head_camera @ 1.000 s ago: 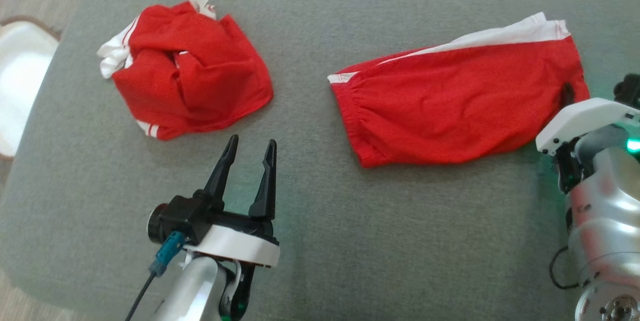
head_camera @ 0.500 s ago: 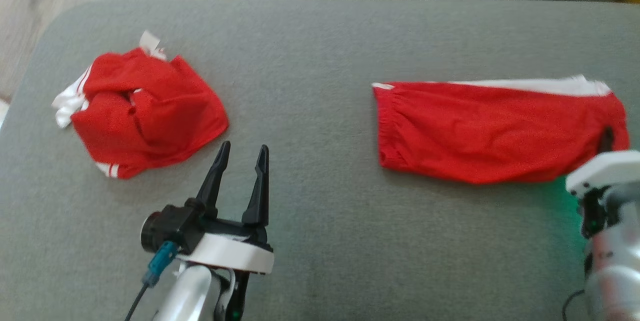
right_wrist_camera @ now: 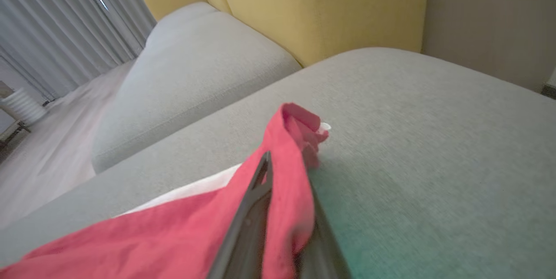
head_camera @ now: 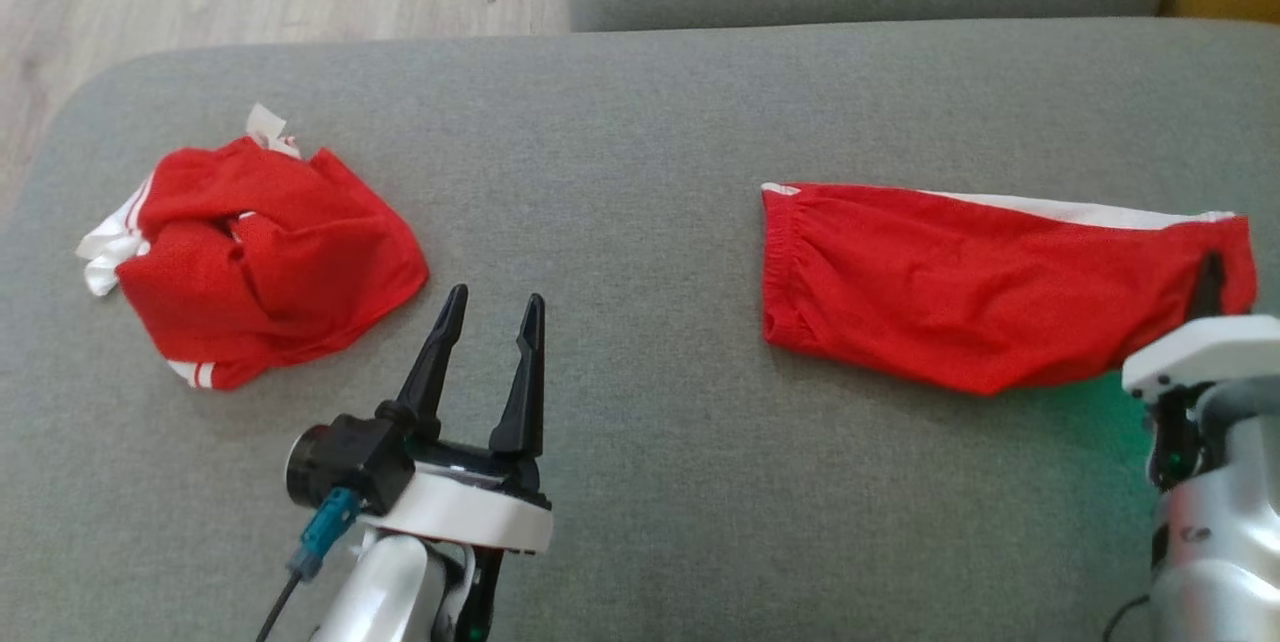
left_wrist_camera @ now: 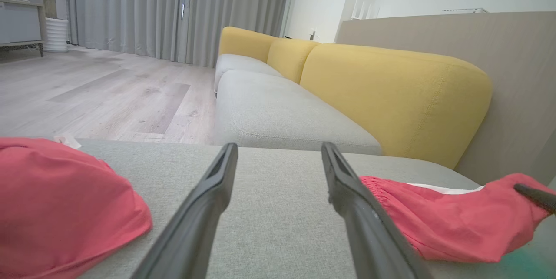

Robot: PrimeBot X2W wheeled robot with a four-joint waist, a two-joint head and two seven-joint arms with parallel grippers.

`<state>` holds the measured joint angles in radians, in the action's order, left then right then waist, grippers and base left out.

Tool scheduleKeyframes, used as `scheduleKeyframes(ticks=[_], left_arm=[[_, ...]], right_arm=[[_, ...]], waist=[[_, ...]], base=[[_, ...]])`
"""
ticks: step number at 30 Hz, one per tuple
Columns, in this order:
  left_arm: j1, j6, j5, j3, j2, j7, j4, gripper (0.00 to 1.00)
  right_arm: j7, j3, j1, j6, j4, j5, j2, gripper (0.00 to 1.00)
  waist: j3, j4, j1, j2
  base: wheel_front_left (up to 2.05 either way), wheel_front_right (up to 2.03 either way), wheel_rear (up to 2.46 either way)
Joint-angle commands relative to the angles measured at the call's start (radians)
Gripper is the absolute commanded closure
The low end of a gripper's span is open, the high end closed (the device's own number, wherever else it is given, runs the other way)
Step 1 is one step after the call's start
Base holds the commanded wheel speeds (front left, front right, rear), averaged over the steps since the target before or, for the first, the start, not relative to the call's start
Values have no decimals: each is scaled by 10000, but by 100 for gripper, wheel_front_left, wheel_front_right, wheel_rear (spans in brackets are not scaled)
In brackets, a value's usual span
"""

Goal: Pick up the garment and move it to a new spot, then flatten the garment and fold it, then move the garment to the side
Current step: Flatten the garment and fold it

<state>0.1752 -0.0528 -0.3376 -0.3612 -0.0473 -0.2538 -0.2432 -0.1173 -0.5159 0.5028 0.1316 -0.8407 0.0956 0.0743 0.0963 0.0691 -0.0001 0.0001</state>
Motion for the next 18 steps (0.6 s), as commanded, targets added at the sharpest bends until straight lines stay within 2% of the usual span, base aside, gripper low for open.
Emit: scheduleKeyframes(ticks=[1, 6, 8, 18], left_arm=[[200, -2, 94, 256, -30, -80, 286, 0], [70, 25, 84, 274, -30, -80, 200, 0], [-21, 57, 76, 265, -30, -80, 167, 0], [-240, 83, 117, 263, -30, -80, 80, 0]], right_arm=[[-55, 417, 334, -9, 485, 105, -39, 100], [133, 1373, 329, -9, 1143, 626, -189, 100], [257, 2097, 222, -9, 1515, 1044, -227, 100], [335, 4931, -301, -9, 1717, 2998, -238, 100]], waist=[[-83, 87, 1, -1], [-415, 423, 1, -1], [-615, 701, 1, -1], [-957, 1685, 1, -1]], base=[[0, 0, 0], [0, 0, 0], [0, 0, 0], [0, 0, 0]])
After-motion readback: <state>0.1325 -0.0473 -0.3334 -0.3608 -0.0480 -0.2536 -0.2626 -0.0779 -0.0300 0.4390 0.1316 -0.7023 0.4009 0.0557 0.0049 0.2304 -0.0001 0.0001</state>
